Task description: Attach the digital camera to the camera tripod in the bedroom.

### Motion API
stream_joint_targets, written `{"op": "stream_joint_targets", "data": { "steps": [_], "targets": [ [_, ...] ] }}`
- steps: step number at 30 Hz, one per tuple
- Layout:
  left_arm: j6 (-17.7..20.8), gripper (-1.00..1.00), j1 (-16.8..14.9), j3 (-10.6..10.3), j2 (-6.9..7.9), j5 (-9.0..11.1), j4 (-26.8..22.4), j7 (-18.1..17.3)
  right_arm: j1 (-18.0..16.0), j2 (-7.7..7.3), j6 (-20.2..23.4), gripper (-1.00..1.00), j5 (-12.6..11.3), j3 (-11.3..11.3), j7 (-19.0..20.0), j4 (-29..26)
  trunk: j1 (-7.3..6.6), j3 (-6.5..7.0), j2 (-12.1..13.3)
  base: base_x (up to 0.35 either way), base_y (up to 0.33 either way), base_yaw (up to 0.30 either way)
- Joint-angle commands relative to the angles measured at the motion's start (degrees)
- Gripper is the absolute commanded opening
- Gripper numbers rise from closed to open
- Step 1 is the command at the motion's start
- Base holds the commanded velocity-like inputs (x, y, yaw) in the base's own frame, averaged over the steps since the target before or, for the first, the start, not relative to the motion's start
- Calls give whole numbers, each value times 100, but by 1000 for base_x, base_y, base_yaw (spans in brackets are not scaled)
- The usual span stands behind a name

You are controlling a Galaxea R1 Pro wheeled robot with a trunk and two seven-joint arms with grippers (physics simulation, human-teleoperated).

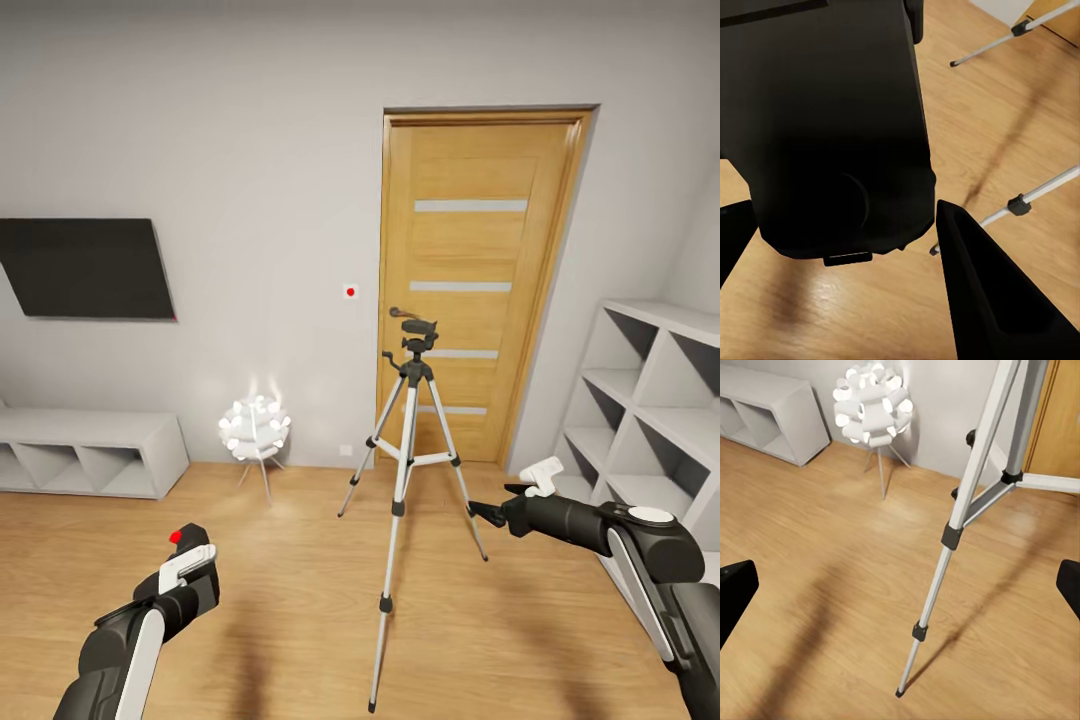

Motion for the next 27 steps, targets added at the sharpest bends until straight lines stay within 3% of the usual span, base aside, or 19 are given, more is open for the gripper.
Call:
{"op": "stream_joint_targets", "data": {
  "steps": [1, 5, 6, 12, 15, 18, 27],
  "targets": [
    [17, -100, -6, 22, -4, 49, -3, 37, -6, 2, 42, 100, -2, -6, 20, -2, -20, 7, 31, 0, 0, 0],
    [-57, -100, -5, 437, 8, 79, 77, -74, -11, 20, 44, 100, 12, 3, 9, 7, -108, 79, 191, 0, 0, 0],
    [-62, -100, -5, 527, 28, 83, 128, -247, -13, 25, 44, 100, 14, 6, 4, 12, -130, 97, 232, 0, 0, 0],
    [-57, -100, 30, 632, 85, 74, 270, -665, -16, 28, 6, 100, 26, 22, -26, 175, -261, 204, 472, 0, 0, 0],
    [-78, -100, 98, 801, 110, 71, 329, -877, -50, 28, -102, 100, 54, 21, -72, 613, -327, 258, 592, 0, 0, 0],
    [-86, -100, 128, 875, 116, 73, 363, -932, -69, 30, -203, 100, 61, 22, -125, 854, -393, 312, 713, 0, 0, 0],
    [-126, -100, 208, 1016, 122, 51, 521, -1013, -90, 37, -723, 100, 67, 30, -450, 1333, -393, 312, 713, 5, -6, 0]
  ]
}}
